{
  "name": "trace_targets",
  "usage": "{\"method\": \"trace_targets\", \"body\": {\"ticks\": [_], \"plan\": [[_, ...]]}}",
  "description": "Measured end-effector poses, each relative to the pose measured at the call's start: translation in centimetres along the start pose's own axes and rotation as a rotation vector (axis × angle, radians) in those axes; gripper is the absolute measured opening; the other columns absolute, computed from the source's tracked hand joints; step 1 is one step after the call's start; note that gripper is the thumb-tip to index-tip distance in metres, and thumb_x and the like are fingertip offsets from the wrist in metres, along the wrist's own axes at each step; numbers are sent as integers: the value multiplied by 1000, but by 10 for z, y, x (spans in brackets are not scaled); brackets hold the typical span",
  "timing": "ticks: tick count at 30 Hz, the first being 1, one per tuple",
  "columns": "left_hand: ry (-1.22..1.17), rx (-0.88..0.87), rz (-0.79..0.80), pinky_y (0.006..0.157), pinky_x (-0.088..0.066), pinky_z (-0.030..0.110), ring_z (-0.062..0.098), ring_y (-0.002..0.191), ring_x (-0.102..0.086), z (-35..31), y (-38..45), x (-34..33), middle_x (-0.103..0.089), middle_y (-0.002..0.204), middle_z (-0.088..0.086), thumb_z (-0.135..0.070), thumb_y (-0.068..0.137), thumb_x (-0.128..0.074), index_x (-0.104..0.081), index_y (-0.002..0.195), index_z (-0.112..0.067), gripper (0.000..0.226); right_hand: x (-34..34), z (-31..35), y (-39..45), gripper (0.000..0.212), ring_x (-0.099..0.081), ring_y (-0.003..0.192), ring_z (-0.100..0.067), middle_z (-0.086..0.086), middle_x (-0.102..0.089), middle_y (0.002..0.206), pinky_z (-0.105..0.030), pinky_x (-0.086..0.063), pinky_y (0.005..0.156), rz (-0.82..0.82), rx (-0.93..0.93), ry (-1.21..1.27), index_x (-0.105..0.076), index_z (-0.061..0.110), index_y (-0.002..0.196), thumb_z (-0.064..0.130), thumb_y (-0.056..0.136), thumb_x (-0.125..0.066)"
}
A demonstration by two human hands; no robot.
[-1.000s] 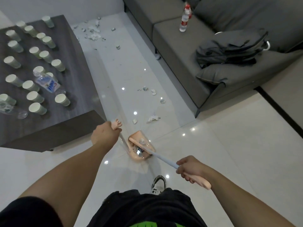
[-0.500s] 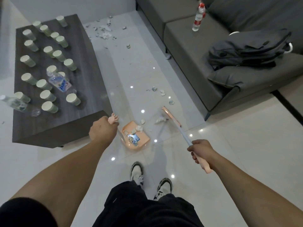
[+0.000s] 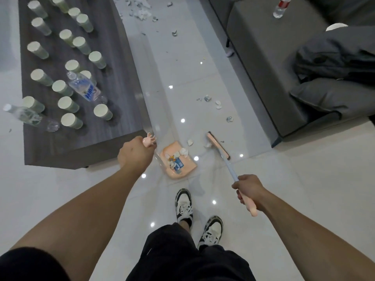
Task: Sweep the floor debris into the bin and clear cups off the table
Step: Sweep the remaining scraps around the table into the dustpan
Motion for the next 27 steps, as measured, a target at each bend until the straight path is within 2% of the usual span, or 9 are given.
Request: {"method": "trace_targets", "body": {"ticks": [5,11,15,21,23,25,27], "plan": [[-1,10,19,62,-41,32,27,69,-55,2,10,-2,-55,72,-1,-48,86,-57,-60,86,-23,26,-59,11,-22,38,-51,47,-18,-15,-59,74,-24,-43,43,204,-54,-115,-51,14,119,4,85,-64],[-23,7,24,60,-43,32,28,69,-58,8,15,2,-60,75,1,-47,85,-56,-58,83,-24,24,-58,38,-44,37,-47,44,-15,-13,-59,66,-22,-36,41,272,-53,-59,-60,10,119,7,84,-70],[-50,10,38,61,-42,32,27,69,-57,2,22,9,-59,74,0,-47,83,-59,-60,83,-24,23,-38,47,-52,36,-47,45,-15,-14,-58,68,-22,-36,40,223,-34,-41,-59,9,120,5,86,-67],[-78,-42,41,67,-45,32,27,78,-62,-39,35,13,-67,85,2,-48,84,-61,-64,91,-24,24,-2,77,-42,30,-40,45,-15,-14,-52,68,-21,-30,41,91,16,102,-62,7,116,1,87,-64],[-78,-49,38,67,-45,31,29,80,-64,-53,36,9,-68,86,3,-48,83,-60,-64,92,-24,26,17,86,-30,32,-39,44,-16,-14,-50,67,-21,-30,40,42,42,150,-61,1,118,0,87,-64],[-81,-63,29,68,-49,32,29,79,-64,-72,38,3,-67,85,3,-50,83,-58,-64,92,-24,28,39,93,-14,35,-38,43,-18,-14,-48,67,-21,-29,40,-13,71,174,-52,-10,117,-2,85,-65],[-92,-79,15,69,-54,34,28,75,-63,-93,40,-3,-66,82,2,-50,83,-56,-62,90,-24,27,64,100,5,35,-38,42,-18,-13,-47,64,-21,-30,40,-63,89,182,-50,-9,114,-3,84,-65]]}}
Point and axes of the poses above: each hand's wrist, its own y-axis towards the middle knuckle, its own x-axis out of the back of the hand, z = x × y, the point moved 7 cm from there along y, towards the middle knuckle
